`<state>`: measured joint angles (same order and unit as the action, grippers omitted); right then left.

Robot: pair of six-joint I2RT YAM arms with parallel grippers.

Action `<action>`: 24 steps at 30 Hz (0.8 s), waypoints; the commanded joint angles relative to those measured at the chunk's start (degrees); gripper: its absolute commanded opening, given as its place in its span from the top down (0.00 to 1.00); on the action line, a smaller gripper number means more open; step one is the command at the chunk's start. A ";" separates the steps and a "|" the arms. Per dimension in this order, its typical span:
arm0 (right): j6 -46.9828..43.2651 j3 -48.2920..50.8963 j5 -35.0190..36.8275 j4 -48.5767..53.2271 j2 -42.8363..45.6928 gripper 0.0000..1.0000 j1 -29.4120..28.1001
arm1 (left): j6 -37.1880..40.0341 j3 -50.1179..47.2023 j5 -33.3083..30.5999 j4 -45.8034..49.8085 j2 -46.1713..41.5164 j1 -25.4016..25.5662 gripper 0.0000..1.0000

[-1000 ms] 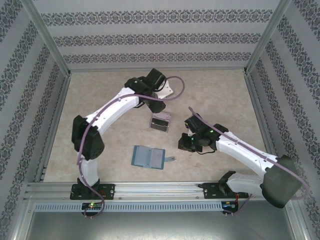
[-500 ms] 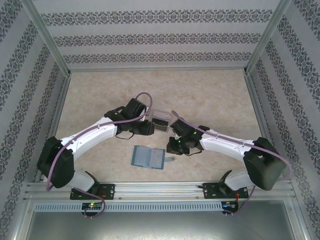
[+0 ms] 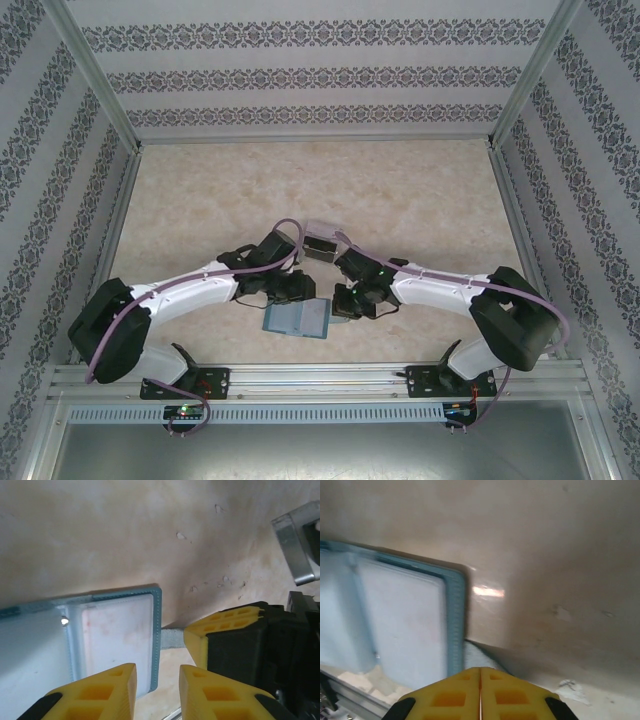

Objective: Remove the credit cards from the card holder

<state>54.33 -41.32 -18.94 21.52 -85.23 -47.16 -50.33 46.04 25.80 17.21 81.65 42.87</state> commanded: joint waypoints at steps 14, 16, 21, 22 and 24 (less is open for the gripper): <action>-0.13 2.31 3.28 1.29 -0.62 0.90 -0.57 | -7.64 -0.54 3.80 -12.96 11.16 5.64 0.71; -0.44 2.04 3.25 1.51 -0.78 0.90 -0.59 | -7.21 -0.61 3.58 -12.43 12.36 5.64 0.70; -0.81 1.51 3.46 2.13 -1.14 0.90 -0.58 | -6.83 -1.13 3.61 -11.71 14.37 5.64 0.68; -0.80 1.51 3.56 2.25 -1.00 0.90 -0.58 | -6.40 -0.92 3.27 -10.60 14.29 5.63 0.68; -0.93 1.42 3.67 2.37 -1.00 0.90 -0.59 | -4.92 0.25 1.49 -6.37 14.00 5.71 0.66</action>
<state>54.08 -39.38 -17.34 21.58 -85.56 -47.16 -56.86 45.60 29.80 6.04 95.11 48.01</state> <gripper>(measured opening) 0.105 0.334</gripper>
